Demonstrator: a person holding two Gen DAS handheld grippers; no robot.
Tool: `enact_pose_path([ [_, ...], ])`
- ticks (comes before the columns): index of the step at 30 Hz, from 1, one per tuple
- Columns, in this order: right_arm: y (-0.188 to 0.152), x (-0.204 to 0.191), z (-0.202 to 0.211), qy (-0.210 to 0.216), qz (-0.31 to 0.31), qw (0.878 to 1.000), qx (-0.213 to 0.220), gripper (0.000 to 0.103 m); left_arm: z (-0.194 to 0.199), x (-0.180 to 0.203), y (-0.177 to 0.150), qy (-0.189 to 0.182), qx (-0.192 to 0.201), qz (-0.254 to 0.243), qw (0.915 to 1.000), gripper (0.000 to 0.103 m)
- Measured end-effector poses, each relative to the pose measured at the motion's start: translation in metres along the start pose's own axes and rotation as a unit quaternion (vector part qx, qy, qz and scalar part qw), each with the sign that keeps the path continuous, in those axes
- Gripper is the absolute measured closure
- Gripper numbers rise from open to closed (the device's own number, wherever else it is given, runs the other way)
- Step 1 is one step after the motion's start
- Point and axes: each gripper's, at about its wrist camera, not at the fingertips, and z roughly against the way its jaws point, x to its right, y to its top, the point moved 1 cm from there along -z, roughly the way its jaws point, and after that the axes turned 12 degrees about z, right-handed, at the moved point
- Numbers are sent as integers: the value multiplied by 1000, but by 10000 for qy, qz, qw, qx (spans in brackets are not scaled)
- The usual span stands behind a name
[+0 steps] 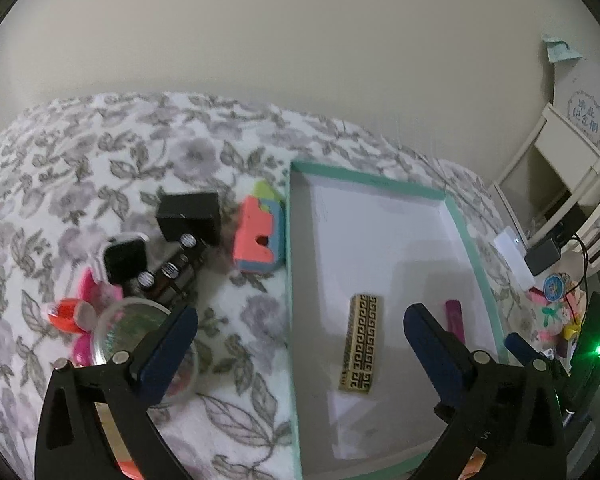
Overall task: Organize rigid objects
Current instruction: 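Withdraw both open grippers from the tray back toward the pile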
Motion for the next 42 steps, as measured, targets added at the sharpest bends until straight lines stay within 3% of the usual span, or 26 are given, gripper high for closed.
enact_pose_path([
  [9,1,-7,15,43,98,9999,100,0,38,-21,16,-34,684,341,9971,0],
  [12,5,-18,25,71,279,9992,286,0,60,-33,25,-80,1060,558,9928,0],
  [18,13,-43,48,385,299,9976,484,0,102,-68,44,-251,1434,1060,9837,0],
  [22,21,-62,65,734,345,9951,565,0,121,-93,51,62,1500,1178,9816,0],
  [29,24,-108,84,1057,944,9881,597,0,136,-133,49,667,1114,1234,9838,0],
  [35,18,-146,86,1322,1352,9811,410,0,112,-157,29,1045,251,1337,9852,0],
  [42,4,-174,76,1272,1843,9746,9,0,79,-177,-2,1267,-603,1654,9762,0],
])
